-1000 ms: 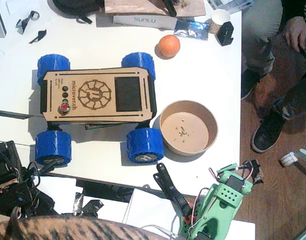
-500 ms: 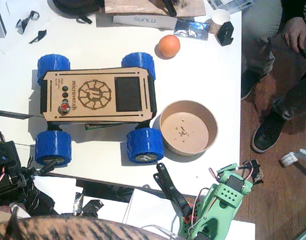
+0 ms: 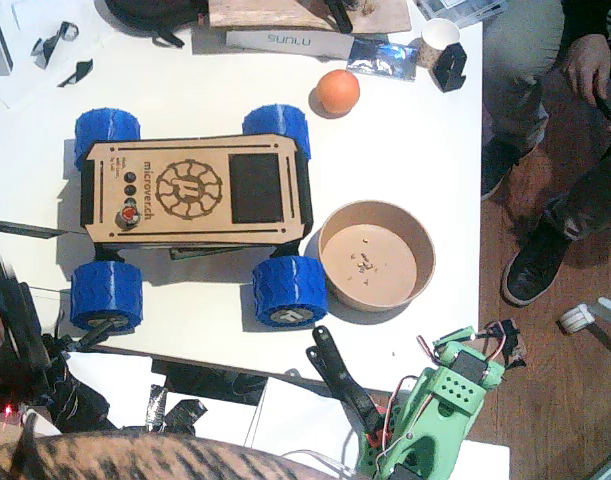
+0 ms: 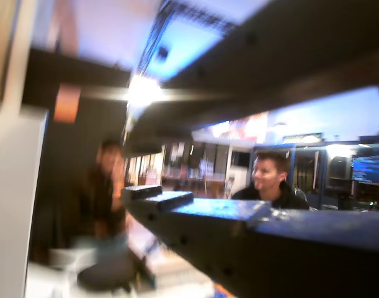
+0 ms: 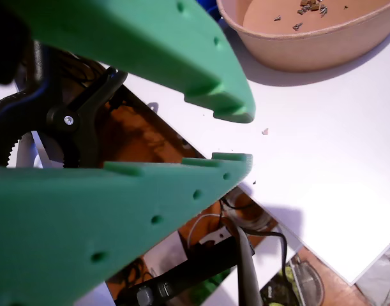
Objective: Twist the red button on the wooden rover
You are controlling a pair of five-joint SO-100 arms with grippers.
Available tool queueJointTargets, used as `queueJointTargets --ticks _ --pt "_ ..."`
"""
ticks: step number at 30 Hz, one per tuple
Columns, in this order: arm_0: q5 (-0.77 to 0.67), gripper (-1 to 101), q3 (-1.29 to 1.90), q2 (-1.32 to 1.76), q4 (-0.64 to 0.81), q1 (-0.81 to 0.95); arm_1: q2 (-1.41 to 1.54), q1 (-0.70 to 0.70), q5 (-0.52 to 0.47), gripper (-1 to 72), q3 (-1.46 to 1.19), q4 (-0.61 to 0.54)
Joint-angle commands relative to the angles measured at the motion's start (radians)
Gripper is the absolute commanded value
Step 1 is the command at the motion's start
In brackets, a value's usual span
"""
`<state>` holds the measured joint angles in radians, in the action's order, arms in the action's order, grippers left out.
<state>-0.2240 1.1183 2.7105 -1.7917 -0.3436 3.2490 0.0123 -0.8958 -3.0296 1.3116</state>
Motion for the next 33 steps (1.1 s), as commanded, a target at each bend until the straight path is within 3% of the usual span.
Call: queueJointTargets --ticks 1,6,16,21,26,33 --pt "0.017 10 -0.014 -0.212 -0.037 0.009 0.002 -0.002 -0.011 2.5 0.005 0.009" --pt "0.017 10 -0.017 -0.437 -0.009 0.048 0.002 -0.002 -0.011 2.5 0.005 0.009" --pt "0.018 11 -0.018 -0.911 0.054 0.509 0.002 -0.002 -0.011 2.5 0.005 0.009" --pt "0.018 11 -0.011 -1.114 0.132 0.554 0.002 -0.002 -0.011 2.5 0.005 0.009" --pt "0.017 20 -0.008 -1.235 0.149 0.581 0.002 -0.002 -0.011 2.5 0.005 0.009" --pt "0.078 21 -0.006 -1.381 0.193 0.667 0.002 -0.002 -0.011 2.5 0.005 0.009"
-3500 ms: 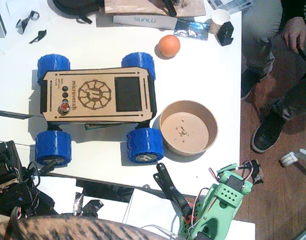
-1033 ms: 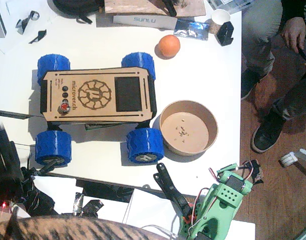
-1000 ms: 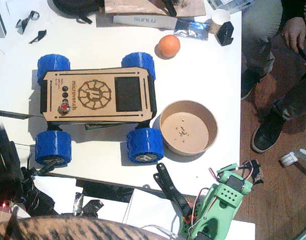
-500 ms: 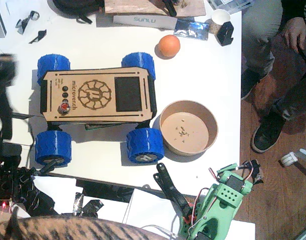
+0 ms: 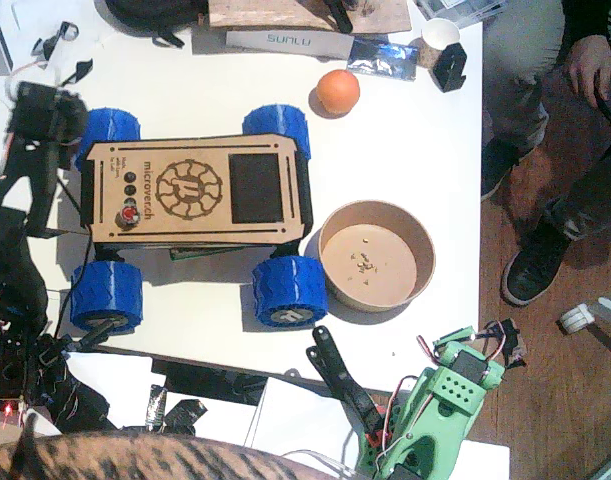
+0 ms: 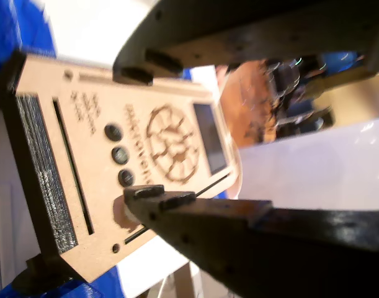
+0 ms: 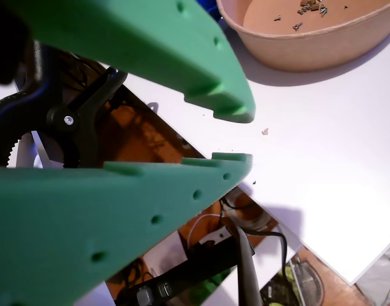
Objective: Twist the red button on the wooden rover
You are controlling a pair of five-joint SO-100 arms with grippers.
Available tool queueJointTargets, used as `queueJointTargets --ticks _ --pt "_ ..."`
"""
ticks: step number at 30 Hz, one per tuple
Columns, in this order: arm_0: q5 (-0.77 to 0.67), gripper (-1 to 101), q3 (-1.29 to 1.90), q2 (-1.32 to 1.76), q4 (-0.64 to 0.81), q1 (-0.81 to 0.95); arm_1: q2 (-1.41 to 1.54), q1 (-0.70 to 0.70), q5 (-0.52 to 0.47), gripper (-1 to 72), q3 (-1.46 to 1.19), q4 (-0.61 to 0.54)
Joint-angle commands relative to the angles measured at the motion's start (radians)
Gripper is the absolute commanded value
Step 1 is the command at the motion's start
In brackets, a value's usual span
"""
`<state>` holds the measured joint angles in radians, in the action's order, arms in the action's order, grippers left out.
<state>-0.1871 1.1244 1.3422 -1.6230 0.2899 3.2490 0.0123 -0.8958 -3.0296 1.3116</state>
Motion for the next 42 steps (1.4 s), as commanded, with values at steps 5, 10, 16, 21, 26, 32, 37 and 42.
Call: queueJointTargets --ticks 5,10,16,21,26,32,37,42 --pt "0.083 22 -0.012 -0.103 0.025 0.104 0.002 -0.002 -0.011 2.5 0.005 0.009" --pt "0.078 21 -0.012 -0.153 0.012 0.169 0.002 -0.002 -0.011 2.5 0.005 0.009" --pt "0.066 20 -0.011 -0.176 0.000 0.210 0.002 -0.002 -0.011 2.5 0.005 0.009" --pt "0.020 20 -0.009 -0.201 -0.029 0.212 0.002 -0.002 -0.011 2.5 0.005 0.009" --pt "-0.028 19 -0.008 -0.183 -0.064 0.253 0.002 -0.002 -0.011 2.5 0.005 0.009" --pt "-0.078 20 0.032 -0.161 -0.064 0.273 0.002 -0.002 -0.011 2.5 0.005 0.009" --pt "-0.075 24 0.276 -0.081 0.072 0.273 0.002 -0.002 -0.011 2.5 0.005 0.009" --pt "-0.071 27 0.396 0.018 0.106 0.261 0.002 -0.002 -0.011 2.5 0.005 0.009"
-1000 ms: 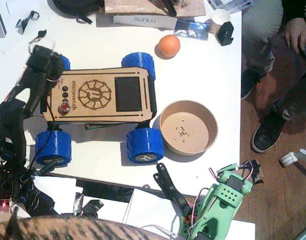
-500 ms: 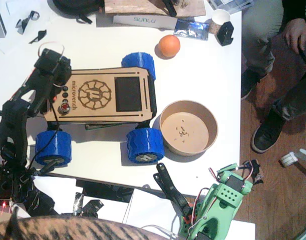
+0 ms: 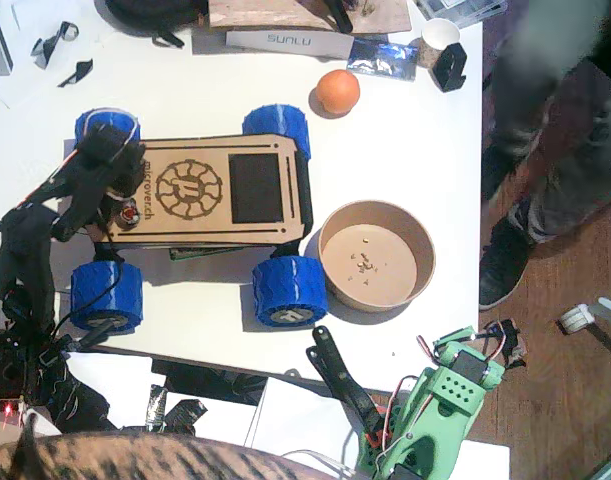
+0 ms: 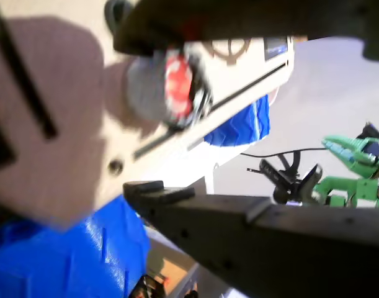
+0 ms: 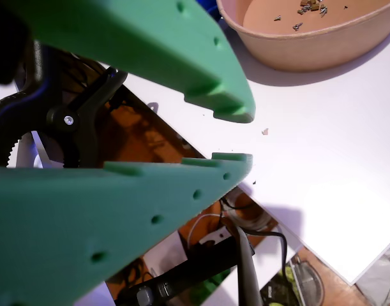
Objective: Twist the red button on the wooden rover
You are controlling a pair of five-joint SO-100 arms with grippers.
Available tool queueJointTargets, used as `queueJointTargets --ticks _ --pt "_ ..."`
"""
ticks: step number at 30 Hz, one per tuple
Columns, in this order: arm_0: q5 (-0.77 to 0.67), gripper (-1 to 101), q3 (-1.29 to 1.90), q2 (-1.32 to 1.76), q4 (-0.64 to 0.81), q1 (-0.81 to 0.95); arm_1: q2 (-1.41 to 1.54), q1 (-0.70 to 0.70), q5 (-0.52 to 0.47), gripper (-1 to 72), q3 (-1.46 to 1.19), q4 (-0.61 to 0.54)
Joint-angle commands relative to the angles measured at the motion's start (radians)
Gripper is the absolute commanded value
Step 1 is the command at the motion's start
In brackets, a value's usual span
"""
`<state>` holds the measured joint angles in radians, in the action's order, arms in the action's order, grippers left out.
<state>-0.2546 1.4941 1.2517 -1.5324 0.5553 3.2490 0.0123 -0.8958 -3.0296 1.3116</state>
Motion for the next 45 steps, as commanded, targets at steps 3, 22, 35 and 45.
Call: queueJointTargets --ticks 3,22,35,45 --pt "-0.002 28 0.026 0.120 0.012 -0.005 0.002 -0.002 -0.011 2.5 0.005 0.009" --pt "0.061 35 0.021 0.086 0.104 -0.005 0.002 -0.002 -0.011 2.5 0.005 0.009" --pt "0.063 34 0.021 -0.011 0.173 0.008 0.002 -0.002 -0.011 2.5 0.005 0.009" --pt "0.063 34 0.021 -0.044 0.202 0.063 0.002 -0.002 -0.011 2.5 0.005 0.009"
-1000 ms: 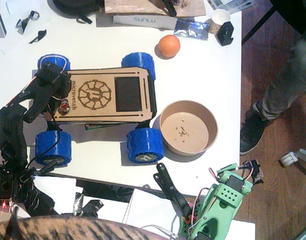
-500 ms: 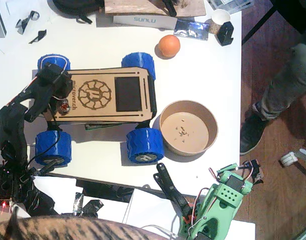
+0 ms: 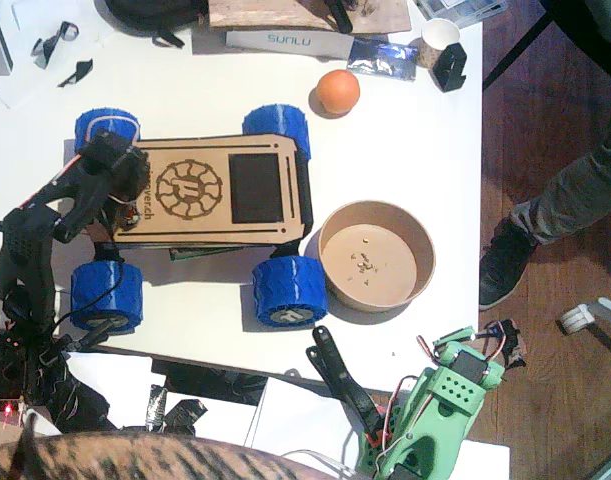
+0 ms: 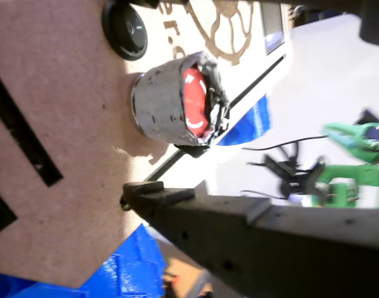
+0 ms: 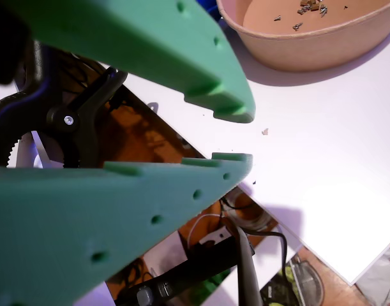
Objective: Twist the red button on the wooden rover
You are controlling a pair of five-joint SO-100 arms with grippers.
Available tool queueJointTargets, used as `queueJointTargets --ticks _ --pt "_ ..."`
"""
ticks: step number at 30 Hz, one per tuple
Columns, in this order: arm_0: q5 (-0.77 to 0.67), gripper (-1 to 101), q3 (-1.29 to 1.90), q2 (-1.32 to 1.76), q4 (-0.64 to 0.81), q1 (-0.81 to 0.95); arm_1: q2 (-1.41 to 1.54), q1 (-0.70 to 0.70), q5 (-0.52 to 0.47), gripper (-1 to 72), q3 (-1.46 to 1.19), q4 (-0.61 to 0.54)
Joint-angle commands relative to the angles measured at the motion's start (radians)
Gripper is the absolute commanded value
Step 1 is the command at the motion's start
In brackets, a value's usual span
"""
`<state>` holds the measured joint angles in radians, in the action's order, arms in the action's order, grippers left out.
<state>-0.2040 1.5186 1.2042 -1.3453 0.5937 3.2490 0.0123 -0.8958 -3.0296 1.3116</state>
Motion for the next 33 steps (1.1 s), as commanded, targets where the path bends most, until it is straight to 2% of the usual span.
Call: queueJointTargets --ticks 1,22,24,29,33 --pt "0.012 34 -0.003 0.002 0.015 0.029 0.002 -0.002 -0.011 2.5 0.005 0.009" --pt "0.012 31 -0.003 -0.009 0.028 0.064 0.002 -0.002 -0.011 2.5 0.005 0.009" --pt "0.012 26 -0.003 -0.009 0.032 0.064 0.002 -0.002 -0.011 2.5 0.005 0.009" --pt "0.003 0 -0.003 -0.011 0.032 0.054 0.002 -0.002 -0.011 2.5 0.005 0.009" --pt "-0.002 0 -0.003 -0.005 0.029 0.052 0.002 -0.002 -0.011 2.5 0.005 0.009"
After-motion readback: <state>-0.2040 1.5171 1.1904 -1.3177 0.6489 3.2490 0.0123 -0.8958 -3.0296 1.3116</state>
